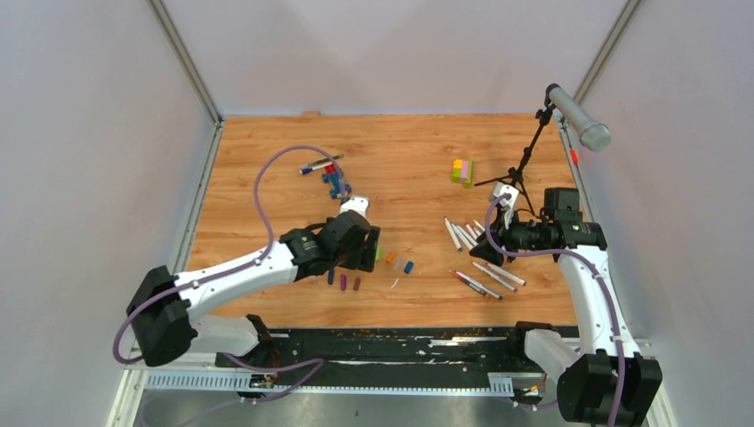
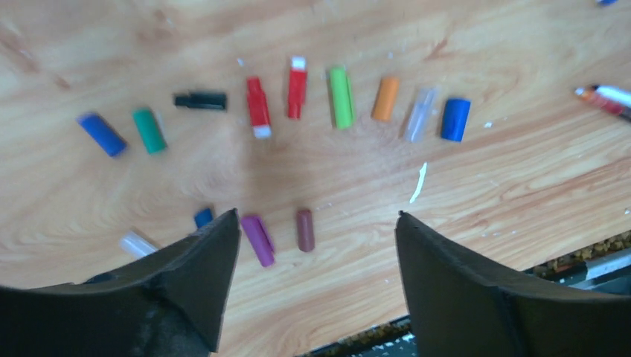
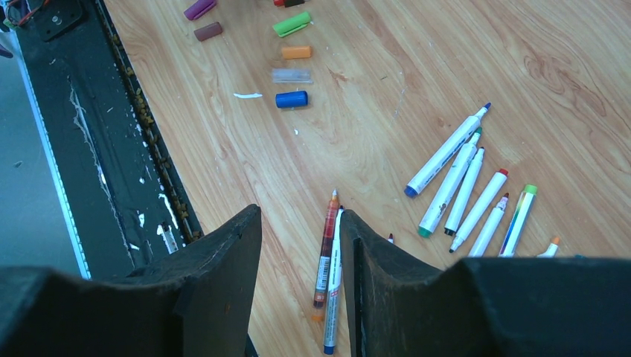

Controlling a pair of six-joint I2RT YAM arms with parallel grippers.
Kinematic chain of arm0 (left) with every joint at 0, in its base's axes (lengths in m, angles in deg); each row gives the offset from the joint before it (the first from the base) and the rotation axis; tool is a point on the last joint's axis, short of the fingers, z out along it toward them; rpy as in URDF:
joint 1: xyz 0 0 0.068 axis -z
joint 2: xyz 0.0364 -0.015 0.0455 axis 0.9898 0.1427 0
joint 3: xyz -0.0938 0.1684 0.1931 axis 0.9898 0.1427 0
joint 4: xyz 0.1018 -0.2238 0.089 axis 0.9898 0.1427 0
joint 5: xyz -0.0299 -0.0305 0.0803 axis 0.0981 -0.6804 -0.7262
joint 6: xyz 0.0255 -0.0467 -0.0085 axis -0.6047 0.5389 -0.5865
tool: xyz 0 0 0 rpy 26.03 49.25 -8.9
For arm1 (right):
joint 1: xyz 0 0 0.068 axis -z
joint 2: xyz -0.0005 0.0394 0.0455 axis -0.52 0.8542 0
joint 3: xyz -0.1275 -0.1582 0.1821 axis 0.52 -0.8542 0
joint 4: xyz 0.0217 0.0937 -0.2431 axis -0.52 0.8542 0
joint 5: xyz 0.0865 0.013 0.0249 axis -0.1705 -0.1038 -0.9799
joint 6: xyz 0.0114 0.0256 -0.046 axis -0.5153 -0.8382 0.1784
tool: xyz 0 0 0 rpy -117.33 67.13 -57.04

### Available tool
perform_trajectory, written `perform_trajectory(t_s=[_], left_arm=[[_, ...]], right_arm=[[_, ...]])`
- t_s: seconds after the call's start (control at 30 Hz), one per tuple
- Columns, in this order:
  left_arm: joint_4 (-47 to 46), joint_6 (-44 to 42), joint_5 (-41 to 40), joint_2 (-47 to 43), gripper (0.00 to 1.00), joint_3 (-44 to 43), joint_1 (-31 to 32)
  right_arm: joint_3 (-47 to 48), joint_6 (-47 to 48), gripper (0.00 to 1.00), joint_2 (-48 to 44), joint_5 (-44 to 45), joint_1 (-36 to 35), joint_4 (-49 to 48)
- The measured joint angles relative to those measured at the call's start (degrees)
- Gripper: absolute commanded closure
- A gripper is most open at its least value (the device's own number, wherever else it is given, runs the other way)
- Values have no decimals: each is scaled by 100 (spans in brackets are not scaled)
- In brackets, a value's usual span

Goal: Open the pen caps
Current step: Pick up the pen from the center of the board.

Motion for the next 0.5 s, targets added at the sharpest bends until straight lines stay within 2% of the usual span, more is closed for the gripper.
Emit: perform_trajectory(t_s=[0.07,0.27,0.5], left_arm=[[-90,-199,-61,-323,1,0,-168],[-568,-767,-118,-1054,0,9,-1093],[-1416,-1545,675,-1237,0,-11,-2695]], right_arm=[[0,9,56,0,0,0,0],[0,13,56,0,-2,0,0],[0,15,56,0,-2,0,0]])
